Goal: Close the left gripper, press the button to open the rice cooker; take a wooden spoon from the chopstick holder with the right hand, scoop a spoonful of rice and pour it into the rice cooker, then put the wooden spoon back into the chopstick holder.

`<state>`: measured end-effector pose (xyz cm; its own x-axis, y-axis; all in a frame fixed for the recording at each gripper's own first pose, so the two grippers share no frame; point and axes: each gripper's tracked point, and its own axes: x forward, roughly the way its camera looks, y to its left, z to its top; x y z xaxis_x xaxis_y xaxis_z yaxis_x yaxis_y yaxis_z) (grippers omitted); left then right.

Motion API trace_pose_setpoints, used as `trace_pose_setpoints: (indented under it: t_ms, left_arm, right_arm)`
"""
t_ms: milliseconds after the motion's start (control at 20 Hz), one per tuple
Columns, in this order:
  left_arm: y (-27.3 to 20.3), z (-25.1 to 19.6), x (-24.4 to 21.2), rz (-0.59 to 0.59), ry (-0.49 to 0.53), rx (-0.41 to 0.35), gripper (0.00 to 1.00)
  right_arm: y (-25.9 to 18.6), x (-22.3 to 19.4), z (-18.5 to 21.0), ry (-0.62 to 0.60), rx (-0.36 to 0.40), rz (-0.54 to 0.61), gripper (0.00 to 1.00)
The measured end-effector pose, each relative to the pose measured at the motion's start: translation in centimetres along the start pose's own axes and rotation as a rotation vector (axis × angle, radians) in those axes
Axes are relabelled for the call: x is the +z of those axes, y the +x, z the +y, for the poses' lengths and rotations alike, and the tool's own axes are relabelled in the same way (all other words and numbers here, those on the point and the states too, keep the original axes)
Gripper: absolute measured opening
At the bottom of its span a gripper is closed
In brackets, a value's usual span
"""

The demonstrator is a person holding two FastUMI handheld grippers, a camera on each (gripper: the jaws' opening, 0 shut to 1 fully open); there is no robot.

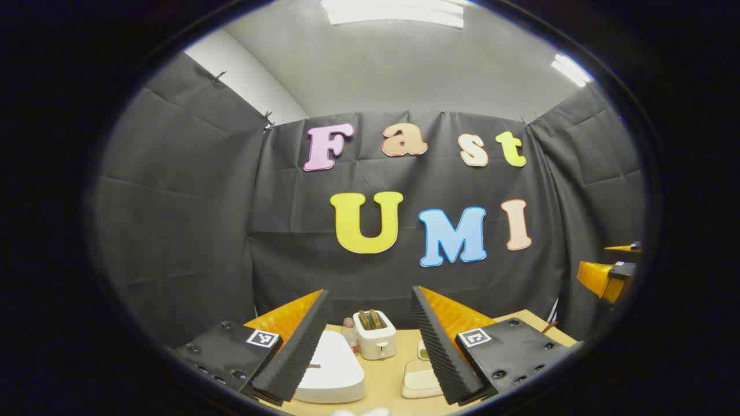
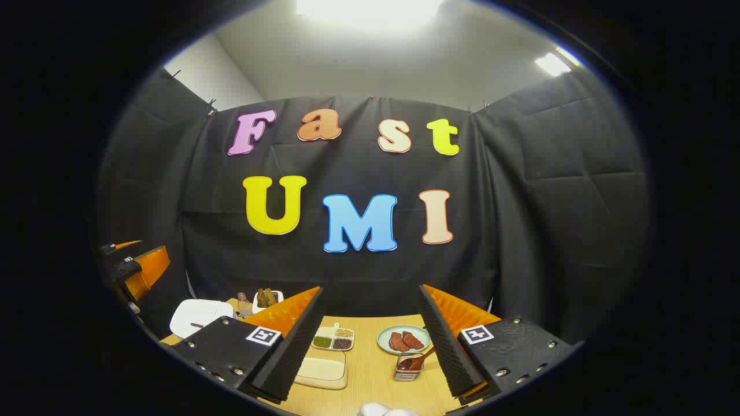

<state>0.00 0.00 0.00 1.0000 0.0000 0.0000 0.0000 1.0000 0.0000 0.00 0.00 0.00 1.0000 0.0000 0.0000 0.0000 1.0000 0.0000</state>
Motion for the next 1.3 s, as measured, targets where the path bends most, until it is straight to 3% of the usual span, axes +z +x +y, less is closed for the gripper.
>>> trace_pose_setpoints:
  t_ms: [650,800,1200,1300]
  left_arm:
    - [0.2,0.2,-0.1,0.0,0.001,0.004,0.94]
    - [0.2,0.3,0.0,0.0,-0.003,0.005,0.99]
    - [0.4,-0.3,-0.3,0.007,-0.001,-0.027,0.94]
    - [0.7,-0.5,-0.4,0.008,0.02,-0.026,0.39]
  right_arm:
    - [0.2,-0.1,0.0,0.005,0.0,0.002,0.98]
    - [0.3,0.0,0.1,0.003,0.001,0.001,0.98]
    - [0.4,-0.2,0.1,-0.002,-0.001,0.004,0.98]
    - [0.5,-0.2,0.2,0.0,-0.001,0.005,0.98]
